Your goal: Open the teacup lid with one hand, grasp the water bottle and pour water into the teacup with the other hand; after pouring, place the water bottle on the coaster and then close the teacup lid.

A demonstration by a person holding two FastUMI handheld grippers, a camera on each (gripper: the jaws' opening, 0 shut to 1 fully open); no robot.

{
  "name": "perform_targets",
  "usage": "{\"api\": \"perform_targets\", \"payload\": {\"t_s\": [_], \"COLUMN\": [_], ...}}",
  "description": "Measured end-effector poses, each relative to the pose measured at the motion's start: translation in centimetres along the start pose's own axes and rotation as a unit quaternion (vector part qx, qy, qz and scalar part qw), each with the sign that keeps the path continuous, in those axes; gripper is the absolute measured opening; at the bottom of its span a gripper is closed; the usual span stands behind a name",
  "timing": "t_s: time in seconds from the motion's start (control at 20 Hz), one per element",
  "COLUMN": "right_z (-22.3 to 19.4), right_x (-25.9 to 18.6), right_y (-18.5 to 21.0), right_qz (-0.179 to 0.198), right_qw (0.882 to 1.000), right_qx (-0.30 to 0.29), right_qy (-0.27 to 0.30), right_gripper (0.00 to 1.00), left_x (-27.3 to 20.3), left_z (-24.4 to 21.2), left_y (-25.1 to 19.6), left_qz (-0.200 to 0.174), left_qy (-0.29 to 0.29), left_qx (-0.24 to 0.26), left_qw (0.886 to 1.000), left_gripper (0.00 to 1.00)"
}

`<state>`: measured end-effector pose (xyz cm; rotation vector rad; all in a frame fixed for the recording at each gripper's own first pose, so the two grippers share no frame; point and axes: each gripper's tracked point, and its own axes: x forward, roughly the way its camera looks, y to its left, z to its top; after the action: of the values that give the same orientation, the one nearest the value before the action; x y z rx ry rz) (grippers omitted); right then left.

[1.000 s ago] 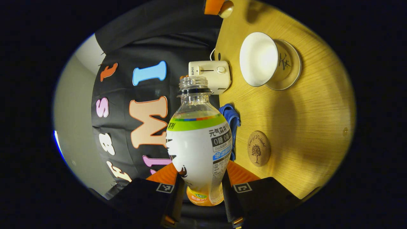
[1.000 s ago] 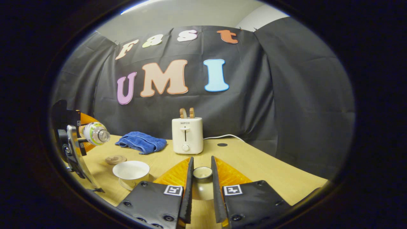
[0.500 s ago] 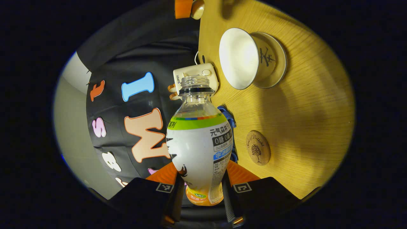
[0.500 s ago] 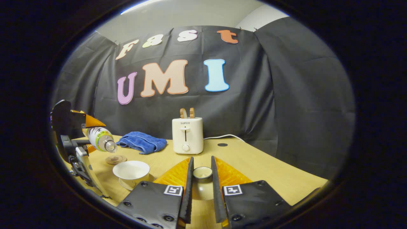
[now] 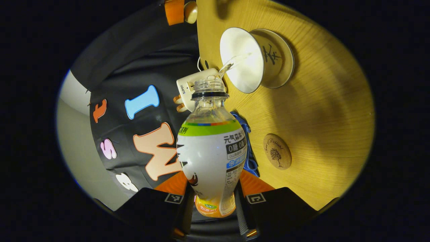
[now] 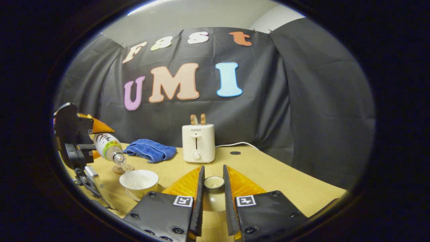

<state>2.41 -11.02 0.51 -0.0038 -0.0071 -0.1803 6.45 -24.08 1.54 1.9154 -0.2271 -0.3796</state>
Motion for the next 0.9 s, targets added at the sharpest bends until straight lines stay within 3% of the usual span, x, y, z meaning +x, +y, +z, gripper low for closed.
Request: {"api": "perform_targets", "payload": {"t_s": [0.9], "right_z": [0.0], "right_x": [0.0], "right_y": [0.0], "right_qz": [0.0], "right_qw": [1.0], "right_qx": [0.0], "right_qy": [-0.001], "right_gripper": [0.34], "left_x": [0.1], "left_z": [-0.3], "left_y": [4.5], "left_qz": [0.012], "left_qy": [0.003], "left_qx": [0.144], "left_qw": [0.989], "left_gripper": [0.53]}}
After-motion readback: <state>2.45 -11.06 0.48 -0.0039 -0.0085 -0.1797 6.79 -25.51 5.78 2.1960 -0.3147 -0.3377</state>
